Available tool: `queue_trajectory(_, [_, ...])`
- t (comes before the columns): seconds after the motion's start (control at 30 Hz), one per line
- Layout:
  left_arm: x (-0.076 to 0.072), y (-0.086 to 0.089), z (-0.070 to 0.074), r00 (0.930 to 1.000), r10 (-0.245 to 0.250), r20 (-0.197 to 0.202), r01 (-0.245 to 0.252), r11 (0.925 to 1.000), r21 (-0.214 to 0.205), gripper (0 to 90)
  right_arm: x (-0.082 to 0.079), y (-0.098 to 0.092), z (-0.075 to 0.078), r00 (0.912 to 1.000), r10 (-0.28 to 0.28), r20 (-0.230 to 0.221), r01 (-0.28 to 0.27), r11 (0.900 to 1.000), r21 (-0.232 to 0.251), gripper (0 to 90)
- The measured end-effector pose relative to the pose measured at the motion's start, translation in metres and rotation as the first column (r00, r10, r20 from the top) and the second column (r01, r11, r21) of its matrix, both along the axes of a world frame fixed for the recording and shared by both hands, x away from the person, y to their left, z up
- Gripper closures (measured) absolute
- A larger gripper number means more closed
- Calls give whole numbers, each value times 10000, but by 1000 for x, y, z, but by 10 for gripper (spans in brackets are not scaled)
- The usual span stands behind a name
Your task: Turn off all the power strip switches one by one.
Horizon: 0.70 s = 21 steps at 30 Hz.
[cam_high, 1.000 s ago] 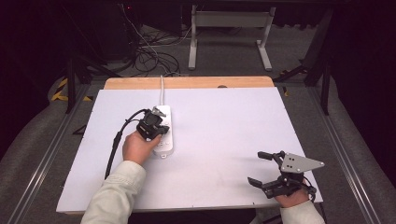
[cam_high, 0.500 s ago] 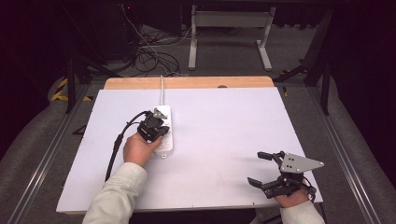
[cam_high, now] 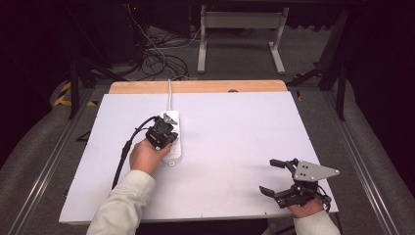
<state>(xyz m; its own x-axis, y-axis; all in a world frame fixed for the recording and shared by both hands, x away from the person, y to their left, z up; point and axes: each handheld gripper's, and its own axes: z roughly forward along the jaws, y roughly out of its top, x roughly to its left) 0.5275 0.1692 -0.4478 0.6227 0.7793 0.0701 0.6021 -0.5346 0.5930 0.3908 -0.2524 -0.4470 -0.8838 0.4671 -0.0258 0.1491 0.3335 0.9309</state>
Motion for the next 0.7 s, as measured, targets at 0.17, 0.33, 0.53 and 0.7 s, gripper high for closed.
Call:
queue_trajectory(0.17, [1, -3, 1, 10000, -41, -9, 41, 10000, -1, 900, -1, 0, 1, 10000, -5, 17, 5, 10000, 17, 87])
queue_trajectory(0.33, [-2, 6, 14, 9988, -21, 479, 35, 9996, -287, 900, -1, -3, 0, 10000, -27, 48, 27, 10000, 78, 87])
queue_trajectory(0.53, [-1, 16, 33, 9972, -78, 737, 165, 9929, -1176, 900, 1, -2, -1, 10000, -49, -39, 49, 10000, 52, 87])
queue_trajectory(0.7, [3, 16, 30, 9970, -411, 656, 498, 9894, -1366, 900, 0, -1, -1, 10000, -67, -33, 67, 10000, -4, 87])
